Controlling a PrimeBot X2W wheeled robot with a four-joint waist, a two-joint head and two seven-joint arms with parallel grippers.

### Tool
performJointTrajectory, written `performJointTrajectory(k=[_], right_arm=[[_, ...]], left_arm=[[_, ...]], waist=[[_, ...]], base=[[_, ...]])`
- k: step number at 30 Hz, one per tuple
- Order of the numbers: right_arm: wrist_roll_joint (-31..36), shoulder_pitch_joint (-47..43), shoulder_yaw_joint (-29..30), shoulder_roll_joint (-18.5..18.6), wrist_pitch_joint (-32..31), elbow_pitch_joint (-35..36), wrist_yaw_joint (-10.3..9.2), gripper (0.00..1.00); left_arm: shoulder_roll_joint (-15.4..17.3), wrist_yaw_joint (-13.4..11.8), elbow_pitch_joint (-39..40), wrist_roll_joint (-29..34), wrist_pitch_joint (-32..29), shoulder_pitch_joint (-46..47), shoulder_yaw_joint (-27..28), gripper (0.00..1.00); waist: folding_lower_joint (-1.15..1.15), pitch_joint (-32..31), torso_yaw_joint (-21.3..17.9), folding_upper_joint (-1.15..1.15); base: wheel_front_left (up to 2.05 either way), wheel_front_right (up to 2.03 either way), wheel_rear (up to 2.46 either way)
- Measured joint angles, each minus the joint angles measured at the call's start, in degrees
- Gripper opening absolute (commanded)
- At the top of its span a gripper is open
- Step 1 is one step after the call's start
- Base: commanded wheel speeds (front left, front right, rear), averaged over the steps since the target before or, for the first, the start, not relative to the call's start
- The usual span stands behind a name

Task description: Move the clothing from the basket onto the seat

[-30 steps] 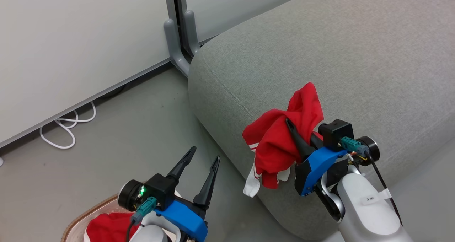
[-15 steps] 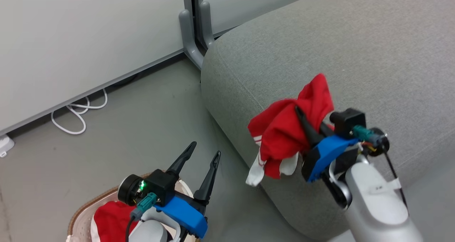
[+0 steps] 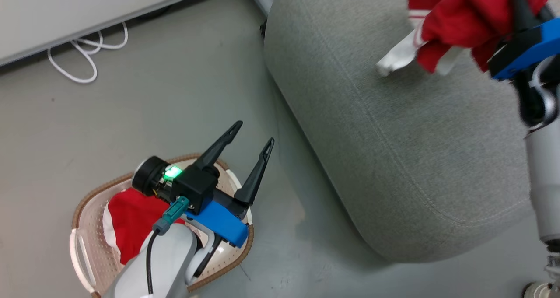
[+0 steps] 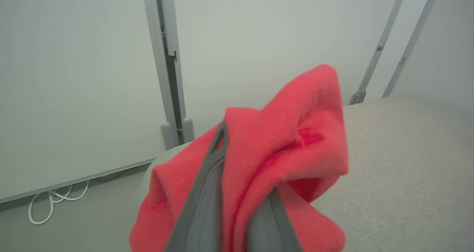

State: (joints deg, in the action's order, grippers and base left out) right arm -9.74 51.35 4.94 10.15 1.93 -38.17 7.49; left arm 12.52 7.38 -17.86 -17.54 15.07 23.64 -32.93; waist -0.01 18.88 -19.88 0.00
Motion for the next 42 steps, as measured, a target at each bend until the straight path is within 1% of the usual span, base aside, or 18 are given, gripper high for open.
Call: performJointTrajectory(k=[7,8,12,15,20,23,30,31,33,38,42], right_arm=[[1.03,7.29,9.89,7.65,0.89,-2.18,-0.01,0.00],[1.13,8.63,12.13,9.28,2.07,-2.93,-0.01,0.00],[2.41,9.04,16.14,11.00,4.98,-5.57,0.00,0.00],[4.05,8.39,19.04,11.90,6.45,-8.34,0.00,0.00],[5.44,7.21,21.98,10.95,9.21,-13.26,0.00,0.00],[5.90,7.30,23.62,10.78,10.39,-15.14,0.00,0.00],[7.28,8.01,24.82,10.95,11.85,-18.05,0.00,0.00],[7.46,8.03,24.82,10.95,11.98,-18.31,0.00,0.42],[7.73,8.01,24.48,10.94,12.09,-18.76,0.00,1.00],[8.79,6.77,22.54,11.06,12.36,-19.64,0.00,1.00],[9.06,3.59,21.14,11.18,12.36,-19.83,0.00,1.00]], left_arm=[[2.20,0.00,3.18,1.25,0.00,5.37,-1.44,1.00],[2.75,-0.01,4.20,1.85,0.00,6.46,-1.48,1.00],[3.24,-0.01,5.48,4.16,0.00,7.40,-1.65,1.00],[2.71,-0.01,6.32,4.92,0.00,7.98,-2.34,1.00],[2.77,-0.01,6.72,5.45,0.00,8.29,-2.71,1.00],[2.78,-0.01,6.91,5.44,0.00,8.56,-2.58,1.00],[2.41,-0.01,7.25,5.43,0.00,8.57,-2.10,1.00],[2.20,-0.01,7.19,5.41,0.00,8.56,-2.05,1.00],[1.66,-0.01,7.05,5.16,0.00,8.51,-1.87,1.00],[0.13,-0.01,6.21,4.20,0.00,7.76,-1.34,1.00],[-1.22,-0.01,5.15,2.89,0.00,6.04,-0.90,1.00]], waist=[[0.00,9.05,3.52,0.00],[0.00,11.72,4.52,0.00],[-0.01,16.52,6.44,0.00],[-0.01,19.20,8.01,0.00],[-0.01,21.73,10.21,0.00],[-0.01,21.93,10.68,0.00],[0.00,20.66,11.10,0.00],[0.00,20.39,11.18,0.00],[0.00,19.73,11.35,0.00],[0.00,17.10,11.87,0.00],[0.00,13.77,12.35,0.00]], base=[[0.00,0.00,0.00],[0.00,0.00,0.00],[0.00,0.00,0.00],[0.00,0.00,0.00],[0.00,0.00,0.00],[0.00,0.00,0.00],[0.00,0.00,0.00],[0.00,0.00,0.00],[0.00,0.00,0.00],[0.00,0.00,0.00],[0.00,0.00,0.00]])
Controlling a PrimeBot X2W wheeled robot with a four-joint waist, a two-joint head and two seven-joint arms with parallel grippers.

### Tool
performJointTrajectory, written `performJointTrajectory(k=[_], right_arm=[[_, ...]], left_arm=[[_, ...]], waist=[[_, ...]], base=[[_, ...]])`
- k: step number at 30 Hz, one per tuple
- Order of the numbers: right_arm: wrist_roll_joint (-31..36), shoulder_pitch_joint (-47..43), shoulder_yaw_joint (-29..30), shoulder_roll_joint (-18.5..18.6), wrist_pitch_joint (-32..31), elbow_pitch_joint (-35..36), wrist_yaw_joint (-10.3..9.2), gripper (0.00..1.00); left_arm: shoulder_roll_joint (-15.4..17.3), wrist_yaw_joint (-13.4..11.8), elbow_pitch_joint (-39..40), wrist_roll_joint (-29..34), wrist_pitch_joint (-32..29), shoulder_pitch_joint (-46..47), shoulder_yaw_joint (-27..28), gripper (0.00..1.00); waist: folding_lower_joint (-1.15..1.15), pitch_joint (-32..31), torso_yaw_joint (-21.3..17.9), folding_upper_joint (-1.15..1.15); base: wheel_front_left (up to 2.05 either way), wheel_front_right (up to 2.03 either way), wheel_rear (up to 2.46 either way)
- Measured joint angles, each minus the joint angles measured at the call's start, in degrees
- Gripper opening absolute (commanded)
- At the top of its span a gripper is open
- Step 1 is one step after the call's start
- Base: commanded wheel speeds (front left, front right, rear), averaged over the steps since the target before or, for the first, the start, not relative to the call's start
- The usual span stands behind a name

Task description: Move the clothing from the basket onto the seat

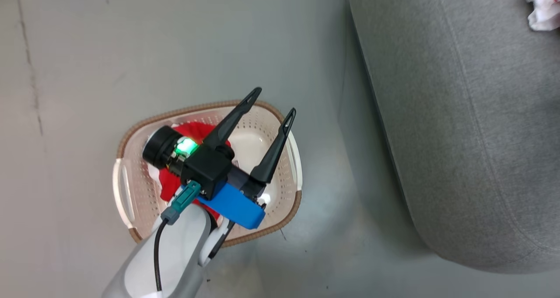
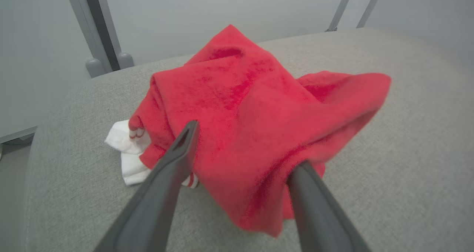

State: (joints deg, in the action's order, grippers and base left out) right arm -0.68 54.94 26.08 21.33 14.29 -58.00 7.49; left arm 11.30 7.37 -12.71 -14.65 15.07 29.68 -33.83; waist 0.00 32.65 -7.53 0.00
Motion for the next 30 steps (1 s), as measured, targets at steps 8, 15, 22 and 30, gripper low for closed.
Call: performJointTrajectory(k=[8,15,22,30], right_arm=[[-0.26,-9.93,-3.20,-1.48,-0.34,3.60,0.00,1.00],[0.77,-22.18,-6.21,-6.47,-0.57,14.78,0.00,1.00],[1.18,-33.17,-9.10,-13.13,-3.75,28.92,0.00,1.00],[2.71,-43.82,-15.12,-17.50,-6.20,43.42,0.00,1.00]], left_arm=[[-2.71,0.00,-1.98,-2.22,0.00,-6.64,3.44,1.00],[-4.31,0.00,-3.39,-2.86,0.00,-13.49,7.77,1.00],[-4.82,0.00,-5.43,-2.58,0.00,-18.82,13.11,1.00],[-4.65,0.00,-7.21,-1.63,0.00,-22.93,20.58,1.00]], waist=[[0.01,-9.32,1.11,0.00],[0.02,-17.81,2.63,0.00],[0.02,-24.49,4.98,0.00],[0.02,-29.83,8.43,0.00]], base=[[0.00,0.00,0.00],[0.00,0.00,0.00],[0.00,0.00,0.00],[0.00,0.00,0.00]])
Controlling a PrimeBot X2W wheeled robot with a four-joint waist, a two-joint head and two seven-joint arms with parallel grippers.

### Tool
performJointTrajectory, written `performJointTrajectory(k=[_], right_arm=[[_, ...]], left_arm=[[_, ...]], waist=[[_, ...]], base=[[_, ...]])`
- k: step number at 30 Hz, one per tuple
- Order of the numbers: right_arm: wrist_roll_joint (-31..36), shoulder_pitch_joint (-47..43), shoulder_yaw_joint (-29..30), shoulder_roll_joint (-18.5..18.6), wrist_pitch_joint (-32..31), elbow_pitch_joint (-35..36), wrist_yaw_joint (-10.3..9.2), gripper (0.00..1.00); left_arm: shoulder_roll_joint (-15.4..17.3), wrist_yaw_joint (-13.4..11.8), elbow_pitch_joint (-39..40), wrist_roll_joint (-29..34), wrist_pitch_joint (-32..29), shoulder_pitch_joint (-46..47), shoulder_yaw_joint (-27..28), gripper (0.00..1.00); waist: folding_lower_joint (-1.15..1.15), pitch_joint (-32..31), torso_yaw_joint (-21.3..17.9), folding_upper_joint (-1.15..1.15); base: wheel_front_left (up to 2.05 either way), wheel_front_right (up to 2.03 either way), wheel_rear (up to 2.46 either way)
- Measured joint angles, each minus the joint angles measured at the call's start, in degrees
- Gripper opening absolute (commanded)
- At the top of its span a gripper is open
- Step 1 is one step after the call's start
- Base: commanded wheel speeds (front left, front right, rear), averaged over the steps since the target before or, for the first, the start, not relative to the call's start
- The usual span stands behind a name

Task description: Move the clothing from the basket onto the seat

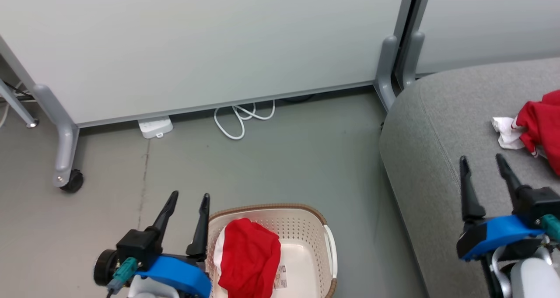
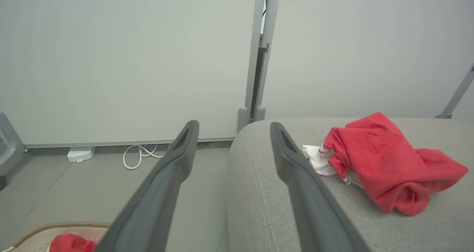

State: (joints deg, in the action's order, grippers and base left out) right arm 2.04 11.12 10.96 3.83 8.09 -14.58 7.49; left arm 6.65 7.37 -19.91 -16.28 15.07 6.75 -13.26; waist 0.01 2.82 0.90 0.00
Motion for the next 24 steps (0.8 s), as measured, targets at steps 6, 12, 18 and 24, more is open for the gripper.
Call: performJointTrajectory(k=[6,12,18,24], right_arm=[[-0.52,-5.41,-4.61,-0.70,-1.93,4.33,0.00,1.00],[-2.80,-8.32,-7.14,-0.88,-2.98,5.90,0.00,1.00],[-3.82,-9.06,-8.31,-0.89,-3.04,6.02,0.00,1.00],[-4.07,-9.01,-8.39,-0.89,-3.03,5.99,0.00,1.00]], left_arm=[[0.00,0.00,-0.78,-0.02,0.00,-2.20,4.50,1.00],[0.76,0.01,-1.69,-0.32,0.00,-2.55,5.22,1.00],[1.16,0.00,-1.93,-0.37,0.00,-2.89,5.95,1.00],[1.00,0.01,-1.96,-0.37,0.00,-2.92,6.28,1.00]], waist=[[0.00,-2.40,1.56,0.00],[0.00,-2.76,1.94,0.00],[-0.01,-2.89,1.68,0.00],[-0.01,-3.07,1.56,0.00]], base=[[0.00,0.00,0.00],[0.00,0.00,0.00],[0.00,0.00,0.00],[0.00,0.00,0.00]])
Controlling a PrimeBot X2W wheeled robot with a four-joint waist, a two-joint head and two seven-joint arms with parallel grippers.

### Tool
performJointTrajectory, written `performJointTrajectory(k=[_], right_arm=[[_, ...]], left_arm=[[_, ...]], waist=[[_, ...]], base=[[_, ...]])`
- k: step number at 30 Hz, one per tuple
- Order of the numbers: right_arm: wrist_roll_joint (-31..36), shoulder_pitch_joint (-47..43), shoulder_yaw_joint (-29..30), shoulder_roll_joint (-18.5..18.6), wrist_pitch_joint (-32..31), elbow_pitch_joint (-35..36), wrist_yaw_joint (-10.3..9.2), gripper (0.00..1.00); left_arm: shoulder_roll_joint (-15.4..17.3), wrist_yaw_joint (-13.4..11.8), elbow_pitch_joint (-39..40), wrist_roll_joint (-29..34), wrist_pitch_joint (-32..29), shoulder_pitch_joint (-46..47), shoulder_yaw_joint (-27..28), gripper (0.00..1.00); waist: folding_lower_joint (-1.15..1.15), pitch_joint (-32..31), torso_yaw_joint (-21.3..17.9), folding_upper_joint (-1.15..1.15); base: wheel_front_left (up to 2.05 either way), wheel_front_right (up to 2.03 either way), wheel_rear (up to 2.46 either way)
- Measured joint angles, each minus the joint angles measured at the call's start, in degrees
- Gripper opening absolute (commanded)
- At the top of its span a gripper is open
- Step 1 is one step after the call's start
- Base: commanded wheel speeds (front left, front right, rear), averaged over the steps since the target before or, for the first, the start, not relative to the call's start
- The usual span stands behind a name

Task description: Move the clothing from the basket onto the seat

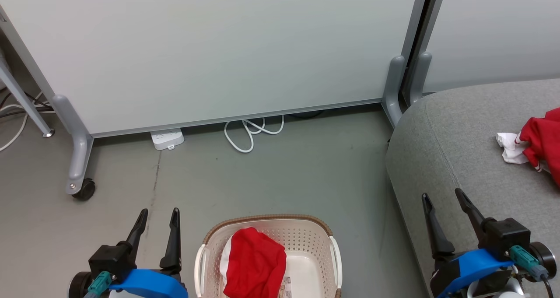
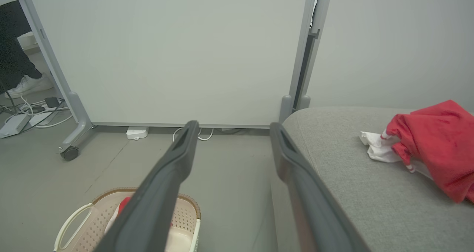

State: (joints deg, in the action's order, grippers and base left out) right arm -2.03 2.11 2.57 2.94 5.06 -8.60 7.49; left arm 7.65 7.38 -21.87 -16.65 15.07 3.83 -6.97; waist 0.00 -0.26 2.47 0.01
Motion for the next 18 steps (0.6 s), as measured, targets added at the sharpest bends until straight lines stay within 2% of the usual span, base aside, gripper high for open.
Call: performJointTrajectory(k=[11,18], right_arm=[[-0.55,0.27,-1.14,0.00,0.04,-0.89,0.00,1.00],[-0.67,3.32,-2.31,-0.01,0.00,0.10,0.00,1.00]], left_arm=[[-0.31,-0.01,0.08,0.03,0.00,-0.02,-0.75,1.00],[-0.47,0.00,0.27,-0.02,0.00,2.30,-1.54,1.00]], waist=[[0.00,0.75,-0.23,0.00],[0.00,4.60,-0.80,0.00]], base=[[0.00,0.00,0.00],[0.00,0.00,0.00]])
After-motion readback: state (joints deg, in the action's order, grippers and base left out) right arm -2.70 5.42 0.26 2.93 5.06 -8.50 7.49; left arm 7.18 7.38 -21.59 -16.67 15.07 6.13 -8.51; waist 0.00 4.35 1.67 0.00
